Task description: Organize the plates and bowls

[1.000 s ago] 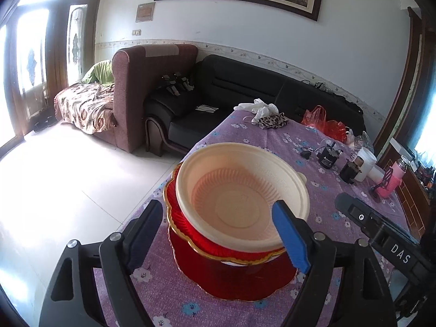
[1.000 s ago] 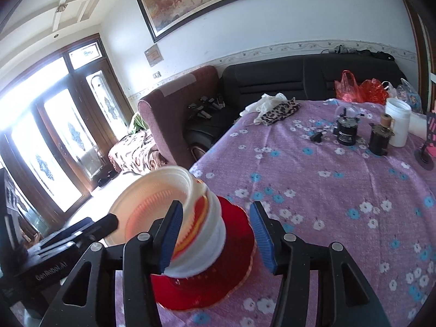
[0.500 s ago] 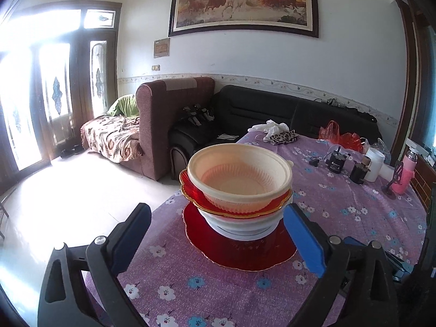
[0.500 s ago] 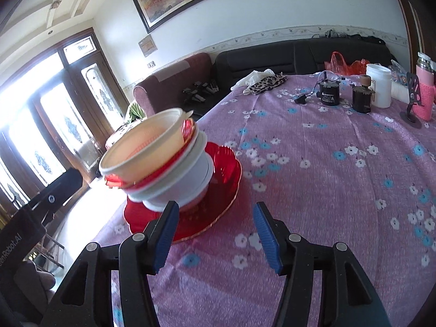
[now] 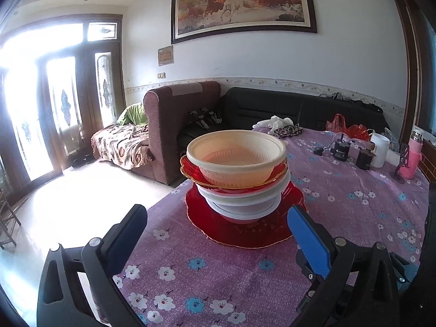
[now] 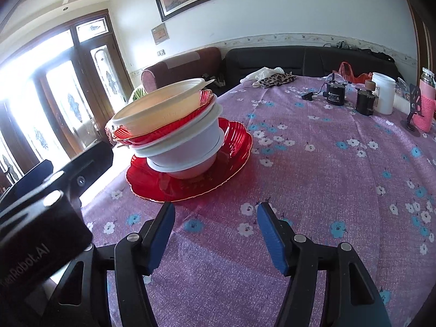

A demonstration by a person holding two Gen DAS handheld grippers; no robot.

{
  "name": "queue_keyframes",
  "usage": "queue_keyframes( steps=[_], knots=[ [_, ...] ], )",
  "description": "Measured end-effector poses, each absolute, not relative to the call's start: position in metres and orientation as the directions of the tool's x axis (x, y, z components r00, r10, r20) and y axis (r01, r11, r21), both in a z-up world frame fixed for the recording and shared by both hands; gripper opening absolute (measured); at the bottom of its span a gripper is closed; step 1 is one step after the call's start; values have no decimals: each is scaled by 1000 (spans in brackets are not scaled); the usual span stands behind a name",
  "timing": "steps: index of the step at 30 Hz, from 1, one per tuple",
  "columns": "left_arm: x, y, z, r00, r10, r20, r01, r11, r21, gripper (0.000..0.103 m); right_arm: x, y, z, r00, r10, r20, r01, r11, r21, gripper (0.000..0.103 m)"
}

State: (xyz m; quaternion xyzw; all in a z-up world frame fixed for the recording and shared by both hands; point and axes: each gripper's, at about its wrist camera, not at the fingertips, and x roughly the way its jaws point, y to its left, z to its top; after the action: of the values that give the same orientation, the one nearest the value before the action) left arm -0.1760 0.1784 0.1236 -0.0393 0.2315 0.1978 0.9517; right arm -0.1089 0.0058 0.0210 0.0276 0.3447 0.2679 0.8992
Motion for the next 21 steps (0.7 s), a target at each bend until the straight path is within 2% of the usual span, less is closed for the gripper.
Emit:
queue_keyframes(
  steps=[5,8,11,15,21],
  knots=[
    [-175,194,127,827,340,-448,-405,913,-54,103,-111,8,18,613,501,-611,-464,854,234,68],
    [-162,203,127,807,353,-474,-422,905,-45,103,-110,12,15,605,503,-618,-470,852,233,68],
    [-155,219,121,791,322,-521,-431,897,-100,103,-110,17,13,598,505,-622,-478,848,230,68],
    [-142,226,105,726,352,-591,-461,887,-38,103,-110,26,10,587,505,-633,-494,843,214,68],
    [-137,229,92,701,356,-617,-455,891,-2,103,-104,37,3,571,495,-655,-498,843,202,68]
  ],
)
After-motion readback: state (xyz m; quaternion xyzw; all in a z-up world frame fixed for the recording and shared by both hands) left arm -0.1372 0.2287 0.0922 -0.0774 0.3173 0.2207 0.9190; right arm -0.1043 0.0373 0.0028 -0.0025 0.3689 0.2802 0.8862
